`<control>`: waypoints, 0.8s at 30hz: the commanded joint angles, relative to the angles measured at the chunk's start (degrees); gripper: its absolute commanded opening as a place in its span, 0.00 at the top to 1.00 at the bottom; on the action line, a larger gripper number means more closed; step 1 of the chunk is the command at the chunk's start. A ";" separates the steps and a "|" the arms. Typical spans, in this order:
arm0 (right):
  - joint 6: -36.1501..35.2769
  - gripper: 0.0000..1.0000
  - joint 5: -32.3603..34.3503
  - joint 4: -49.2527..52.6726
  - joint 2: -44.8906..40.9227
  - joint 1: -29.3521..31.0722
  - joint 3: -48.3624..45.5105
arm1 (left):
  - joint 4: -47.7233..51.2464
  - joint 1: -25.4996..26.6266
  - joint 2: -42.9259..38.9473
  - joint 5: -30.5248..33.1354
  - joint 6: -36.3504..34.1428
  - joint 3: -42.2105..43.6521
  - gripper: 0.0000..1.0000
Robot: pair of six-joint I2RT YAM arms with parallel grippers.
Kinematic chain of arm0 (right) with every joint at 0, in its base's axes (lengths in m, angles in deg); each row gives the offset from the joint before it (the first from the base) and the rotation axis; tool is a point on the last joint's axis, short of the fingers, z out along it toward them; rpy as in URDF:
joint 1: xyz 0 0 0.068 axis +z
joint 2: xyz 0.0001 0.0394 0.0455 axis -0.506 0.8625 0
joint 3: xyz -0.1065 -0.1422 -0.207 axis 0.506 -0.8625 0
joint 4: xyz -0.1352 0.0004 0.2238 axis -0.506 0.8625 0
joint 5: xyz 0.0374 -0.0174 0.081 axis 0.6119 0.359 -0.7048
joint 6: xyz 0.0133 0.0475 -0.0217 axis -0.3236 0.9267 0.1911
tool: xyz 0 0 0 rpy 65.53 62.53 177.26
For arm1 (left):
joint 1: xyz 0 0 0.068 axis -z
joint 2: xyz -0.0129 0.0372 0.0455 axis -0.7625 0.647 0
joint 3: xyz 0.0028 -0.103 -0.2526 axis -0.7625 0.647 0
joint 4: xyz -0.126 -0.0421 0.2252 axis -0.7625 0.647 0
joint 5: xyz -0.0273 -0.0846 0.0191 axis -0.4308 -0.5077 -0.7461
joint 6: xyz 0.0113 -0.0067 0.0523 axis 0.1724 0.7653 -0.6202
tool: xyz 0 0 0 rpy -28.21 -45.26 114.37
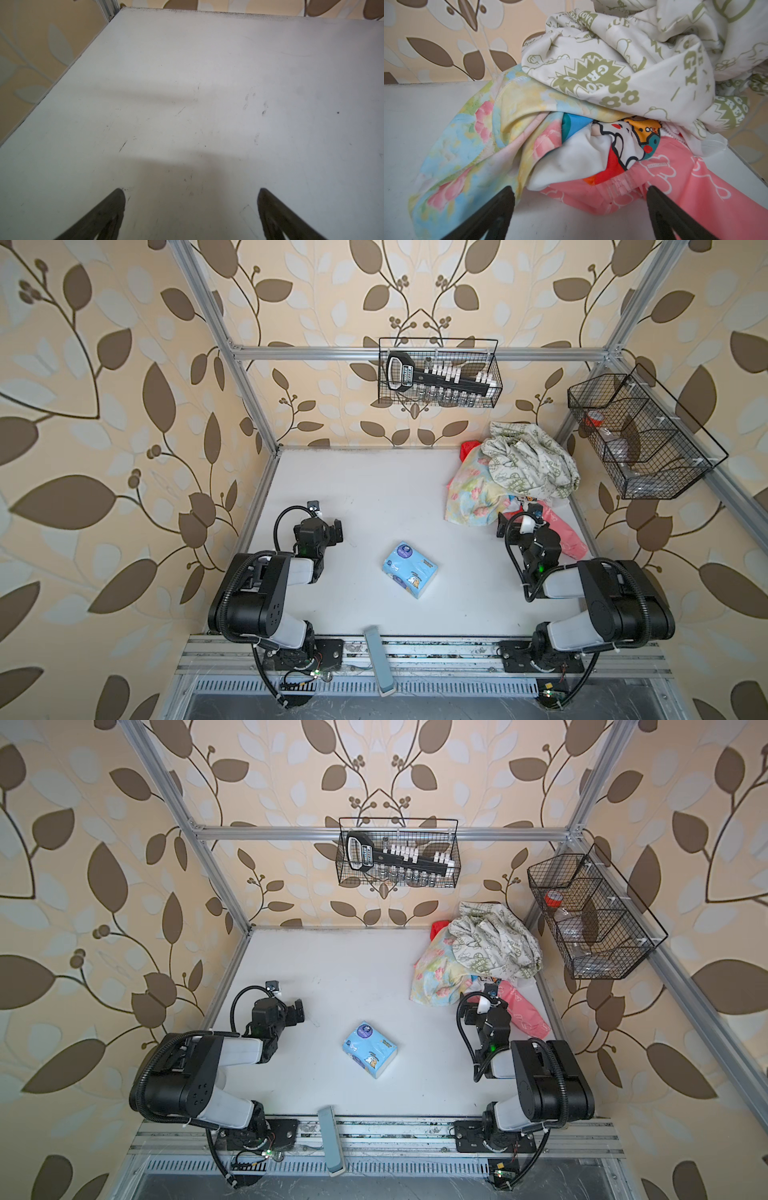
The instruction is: Pick out a specific cloth from the pile
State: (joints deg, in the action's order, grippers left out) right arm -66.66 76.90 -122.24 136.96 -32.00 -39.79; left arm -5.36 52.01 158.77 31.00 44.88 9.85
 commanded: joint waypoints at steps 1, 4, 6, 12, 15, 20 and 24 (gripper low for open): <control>0.14 0.00 -0.87 -1.25 0.64 0.21 1.14 | -2.47 0.48 0.12 1.58 0.13 -1.79 0.01; 0.16 0.01 -0.86 -1.24 0.64 0.22 1.13 | -2.47 0.48 0.14 1.58 0.14 -1.77 0.01; 0.14 0.00 -0.93 -1.25 0.62 0.22 1.13 | -2.48 0.48 0.11 1.58 0.15 -1.74 0.01; 0.14 0.00 -0.86 -1.23 0.64 0.22 1.22 | -2.47 0.48 0.11 1.58 0.13 -1.79 0.01; 0.16 0.00 -0.89 -1.29 0.72 0.22 1.23 | -2.47 0.48 0.16 1.58 0.13 -1.77 0.01; -0.49 0.00 -1.87 -0.47 -1.01 0.42 1.33 | -3.01 0.61 -0.70 2.70 -0.10 -1.43 0.01; 0.46 0.00 3.33 17.26 -12.81 1.86 4.89 | 10.66 1.01 -10.21 8.06 2.46 -4.74 0.01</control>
State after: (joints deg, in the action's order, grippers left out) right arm -66.64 77.51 -114.09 130.84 -30.98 -38.41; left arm 0.02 52.40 155.38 34.06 45.36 8.74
